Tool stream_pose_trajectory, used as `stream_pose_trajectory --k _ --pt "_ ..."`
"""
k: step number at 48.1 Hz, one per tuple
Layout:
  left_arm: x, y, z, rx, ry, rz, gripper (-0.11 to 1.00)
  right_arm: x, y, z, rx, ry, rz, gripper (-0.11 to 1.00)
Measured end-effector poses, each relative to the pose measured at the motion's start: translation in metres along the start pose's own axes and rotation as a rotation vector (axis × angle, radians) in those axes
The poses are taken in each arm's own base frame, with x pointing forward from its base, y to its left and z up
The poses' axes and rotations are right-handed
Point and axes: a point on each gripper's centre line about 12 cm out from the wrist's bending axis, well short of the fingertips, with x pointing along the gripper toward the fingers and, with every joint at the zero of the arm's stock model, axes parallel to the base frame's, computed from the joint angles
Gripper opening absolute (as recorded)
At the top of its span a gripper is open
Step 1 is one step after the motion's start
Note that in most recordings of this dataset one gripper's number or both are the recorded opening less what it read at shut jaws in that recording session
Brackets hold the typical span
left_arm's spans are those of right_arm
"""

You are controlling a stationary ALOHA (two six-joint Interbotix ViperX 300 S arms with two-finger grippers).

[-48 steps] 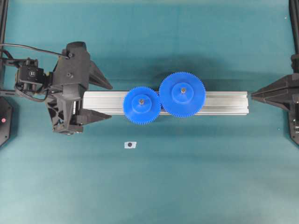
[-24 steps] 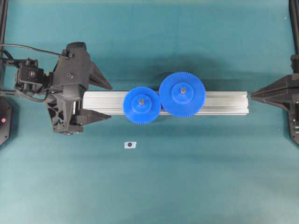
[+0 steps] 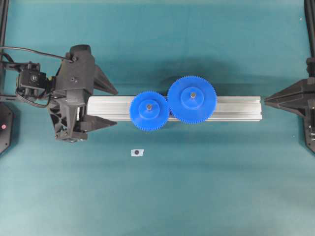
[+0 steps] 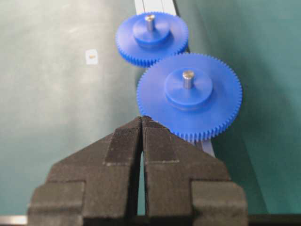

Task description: Find the location of the shaft and insert the small gear.

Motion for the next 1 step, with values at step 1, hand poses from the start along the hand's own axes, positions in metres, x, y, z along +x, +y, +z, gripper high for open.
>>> stream_pose_trajectory --k 1 --pt "0.0 0.0 0.0002 0.0 -0.002 0.0 0.88 0.0001 0.0002 -0.0007 -0.001 0.002 0.001 0.02"
